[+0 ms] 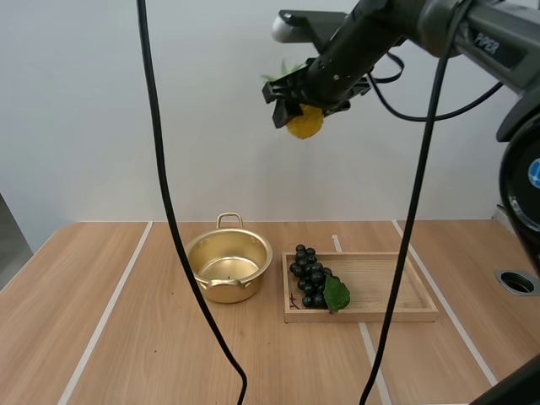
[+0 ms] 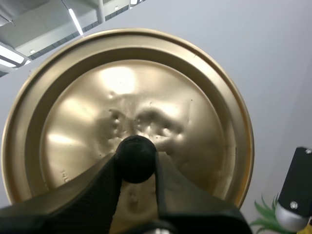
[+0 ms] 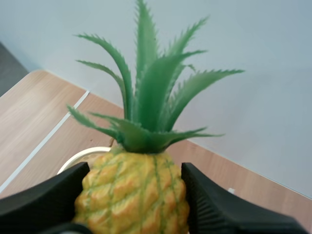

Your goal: Open the pot, put the pineapple inside, and close it

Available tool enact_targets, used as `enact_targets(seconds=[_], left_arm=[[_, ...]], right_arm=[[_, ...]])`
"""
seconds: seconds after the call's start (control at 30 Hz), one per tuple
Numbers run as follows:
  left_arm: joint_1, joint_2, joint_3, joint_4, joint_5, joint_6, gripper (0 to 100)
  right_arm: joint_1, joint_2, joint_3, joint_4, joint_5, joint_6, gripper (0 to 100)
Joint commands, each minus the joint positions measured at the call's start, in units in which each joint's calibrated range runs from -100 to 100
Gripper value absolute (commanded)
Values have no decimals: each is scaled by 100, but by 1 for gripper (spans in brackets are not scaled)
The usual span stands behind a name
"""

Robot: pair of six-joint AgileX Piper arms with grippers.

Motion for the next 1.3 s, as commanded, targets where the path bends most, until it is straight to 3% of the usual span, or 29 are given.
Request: enact_targets(seconds=[0.0,0.37,0.73,1.27], left_arm=[[-7,-54,-197,121,153,-56,0],[-7,-54,-794,170,995,-63,0],[-7,-41,-812,602,1729,-217,0],[-7,-41,-812,655,1729,-262,0]], right_arm=[[166,220,-28,49,133,-93,0],[742,1385,-28,-173,442,-386,0],[769,2186,30,-132,442,-386,0],[937,2291,1445,137,-251,-1009,0]])
